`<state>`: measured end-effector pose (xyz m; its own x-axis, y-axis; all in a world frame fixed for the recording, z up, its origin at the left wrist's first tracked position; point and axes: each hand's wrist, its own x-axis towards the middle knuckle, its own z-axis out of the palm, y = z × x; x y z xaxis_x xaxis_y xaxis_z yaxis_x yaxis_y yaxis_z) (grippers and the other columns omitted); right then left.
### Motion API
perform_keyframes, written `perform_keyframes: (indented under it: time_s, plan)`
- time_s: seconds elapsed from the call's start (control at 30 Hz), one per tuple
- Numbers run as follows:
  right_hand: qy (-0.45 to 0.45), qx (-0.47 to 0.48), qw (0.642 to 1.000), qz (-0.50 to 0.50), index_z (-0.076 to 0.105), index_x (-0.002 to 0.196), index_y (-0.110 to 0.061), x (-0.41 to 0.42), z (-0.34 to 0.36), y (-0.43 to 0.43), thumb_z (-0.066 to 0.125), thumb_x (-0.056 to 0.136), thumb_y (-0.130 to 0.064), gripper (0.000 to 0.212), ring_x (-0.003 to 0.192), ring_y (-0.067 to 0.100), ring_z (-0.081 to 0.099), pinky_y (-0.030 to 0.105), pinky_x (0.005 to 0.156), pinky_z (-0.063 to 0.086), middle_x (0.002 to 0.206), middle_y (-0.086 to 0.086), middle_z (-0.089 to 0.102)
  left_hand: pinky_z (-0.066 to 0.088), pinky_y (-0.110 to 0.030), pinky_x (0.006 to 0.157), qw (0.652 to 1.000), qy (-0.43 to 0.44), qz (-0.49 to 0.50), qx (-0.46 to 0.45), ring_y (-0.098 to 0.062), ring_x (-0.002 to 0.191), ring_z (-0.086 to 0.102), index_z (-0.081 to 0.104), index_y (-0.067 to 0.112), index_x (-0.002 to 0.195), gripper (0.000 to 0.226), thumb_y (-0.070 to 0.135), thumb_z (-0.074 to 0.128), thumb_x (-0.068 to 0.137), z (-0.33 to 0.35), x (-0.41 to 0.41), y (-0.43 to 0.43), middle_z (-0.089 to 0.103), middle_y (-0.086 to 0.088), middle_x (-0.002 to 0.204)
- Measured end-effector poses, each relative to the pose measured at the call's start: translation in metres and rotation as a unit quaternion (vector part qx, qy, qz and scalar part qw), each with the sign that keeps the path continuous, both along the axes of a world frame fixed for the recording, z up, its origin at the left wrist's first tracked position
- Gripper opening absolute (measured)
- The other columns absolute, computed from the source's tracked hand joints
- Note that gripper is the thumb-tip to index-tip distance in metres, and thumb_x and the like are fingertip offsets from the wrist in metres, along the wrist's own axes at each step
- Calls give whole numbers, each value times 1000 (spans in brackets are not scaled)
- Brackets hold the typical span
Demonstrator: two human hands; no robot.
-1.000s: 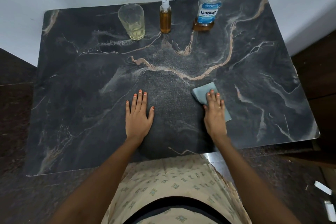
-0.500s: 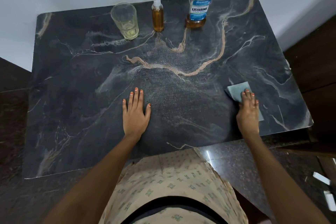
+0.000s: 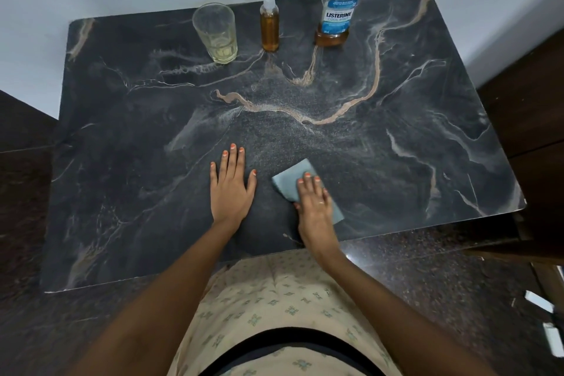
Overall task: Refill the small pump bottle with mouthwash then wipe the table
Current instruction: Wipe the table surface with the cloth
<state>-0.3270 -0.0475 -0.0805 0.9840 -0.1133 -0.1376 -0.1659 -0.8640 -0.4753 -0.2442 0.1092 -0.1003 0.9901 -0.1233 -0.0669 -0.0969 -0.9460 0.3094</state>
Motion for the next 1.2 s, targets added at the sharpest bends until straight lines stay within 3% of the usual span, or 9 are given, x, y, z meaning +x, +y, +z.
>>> perform_keyframes:
  time_s: [0.1,0.17,0.27,0.4,0.53,0.73,0.97,1.1,1.2]
  plan:
    - [-23,-76,995,53,48,130,-12,-2,5,11,64,83,-17,50,126,25,47,39,95,45,138,5,48,2,-41,116,1000,0,-3,1,-18,142,11,15,17,144,55,34,34,96,1,-1,0,14,-3,154]
    - [-35,-130,988,72,54,126,-18,0,8,3,64,82,-27,46,116,17,56,33,85,50,133,-3,54,2,-40,116,1000,-1,-3,2,-17,142,10,15,17,144,55,34,34,96,1,-1,1,14,-2,155]
    - [-31,-142,987,70,53,127,-19,17,10,-8,58,85,-26,43,119,19,54,39,90,47,134,-4,53,1,-40,116,1000,2,-2,4,-16,143,10,14,18,145,55,35,33,96,1,0,1,13,-2,155]
    - [6,-71,996,61,28,141,-14,65,3,-11,36,97,-20,45,142,25,15,44,113,17,152,2,24,1,-39,116,1000,8,-1,3,-15,143,8,12,19,145,55,36,32,96,1,-1,1,12,-1,155]
    - [17,-77,996,46,18,144,-15,112,1,-6,28,99,-21,46,143,25,0,40,115,2,155,3,11,1,-40,116,1000,12,1,5,-15,143,7,11,20,145,55,36,31,96,2,0,1,11,-1,155]
    - [40,-89,991,94,14,145,-21,152,4,10,28,99,-23,47,142,29,-6,47,115,0,156,1,6,-3,-37,115,1000,15,4,3,-14,143,7,11,20,145,55,36,31,96,3,0,1,11,0,155]
    - [40,-69,988,133,14,145,-23,112,4,25,30,99,-23,48,143,25,-4,46,113,8,156,-1,6,-5,-35,114,1000,11,5,-17,-16,142,10,18,18,144,53,33,34,96,3,2,2,16,-2,154]
    - [49,-44,988,138,16,144,-23,83,4,30,29,99,-30,48,143,22,-4,44,111,11,156,-2,5,-3,-35,115,994,10,32,-100,-16,142,14,32,14,139,45,27,36,97,9,1,-2,24,-4,152]
    - [49,55,991,113,29,141,-19,85,12,23,31,99,-33,44,143,18,0,39,113,9,155,-2,11,0,-36,116,982,10,84,-170,-15,140,18,43,13,132,40,26,41,95,17,1,-11,30,-4,149]
